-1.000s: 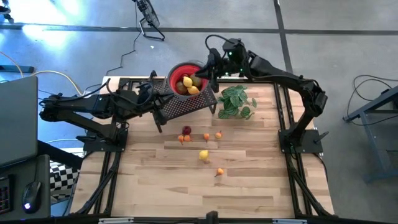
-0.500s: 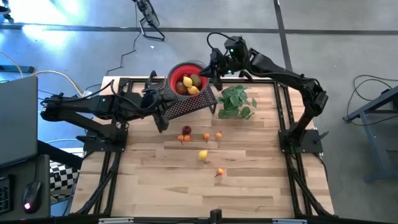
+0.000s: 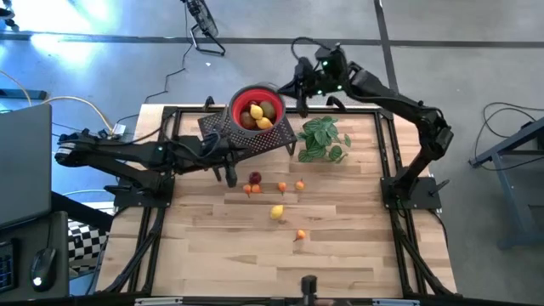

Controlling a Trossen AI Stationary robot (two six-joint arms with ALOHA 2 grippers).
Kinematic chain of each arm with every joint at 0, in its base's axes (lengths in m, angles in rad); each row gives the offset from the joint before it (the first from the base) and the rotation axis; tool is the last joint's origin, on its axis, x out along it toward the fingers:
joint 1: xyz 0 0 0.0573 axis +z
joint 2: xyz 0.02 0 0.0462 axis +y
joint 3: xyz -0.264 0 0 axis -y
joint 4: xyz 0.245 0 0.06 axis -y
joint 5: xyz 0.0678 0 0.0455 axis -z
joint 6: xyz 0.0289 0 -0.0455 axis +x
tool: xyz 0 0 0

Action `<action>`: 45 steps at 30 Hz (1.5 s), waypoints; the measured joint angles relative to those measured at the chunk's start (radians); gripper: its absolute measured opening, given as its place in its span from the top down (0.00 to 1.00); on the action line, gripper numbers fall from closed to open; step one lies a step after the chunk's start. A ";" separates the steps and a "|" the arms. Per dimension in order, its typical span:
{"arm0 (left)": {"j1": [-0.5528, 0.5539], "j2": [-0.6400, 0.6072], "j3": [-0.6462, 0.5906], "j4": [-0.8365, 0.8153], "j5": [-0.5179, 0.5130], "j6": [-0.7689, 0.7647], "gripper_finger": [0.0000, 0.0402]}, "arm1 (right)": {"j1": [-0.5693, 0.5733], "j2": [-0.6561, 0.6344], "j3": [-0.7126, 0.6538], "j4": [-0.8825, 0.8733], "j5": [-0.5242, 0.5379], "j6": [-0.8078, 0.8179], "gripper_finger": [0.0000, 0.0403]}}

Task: Pick & Place Fruit
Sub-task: Put the orange pear into the red basket on the shelf

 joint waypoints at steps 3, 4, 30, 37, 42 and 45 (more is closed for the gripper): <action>0.057 -0.002 -0.066 0.098 0.103 0.000 1.00 | -0.032 -0.022 0.000 -0.010 -0.007 -0.009 0.99; 0.085 -0.009 -0.076 0.111 0.134 0.001 1.00 | -0.043 -0.032 0.000 -0.026 -0.017 -0.009 0.99; 0.284 -0.304 -0.079 -0.127 0.272 -0.039 1.00 | 0.073 -0.397 -0.497 0.000 0.005 0.053 0.99; 0.284 -0.304 -0.079 -0.127 0.271 -0.039 1.00 | 0.169 -0.403 -0.511 -0.132 0.095 0.125 0.99; 0.284 -0.304 -0.079 -0.127 0.271 -0.039 1.00 | 0.301 -0.402 -0.511 -0.216 0.321 0.084 0.99; 0.284 -0.304 -0.079 -0.130 0.271 -0.039 1.00 | 0.371 -0.393 -0.511 -0.200 0.351 0.068 0.99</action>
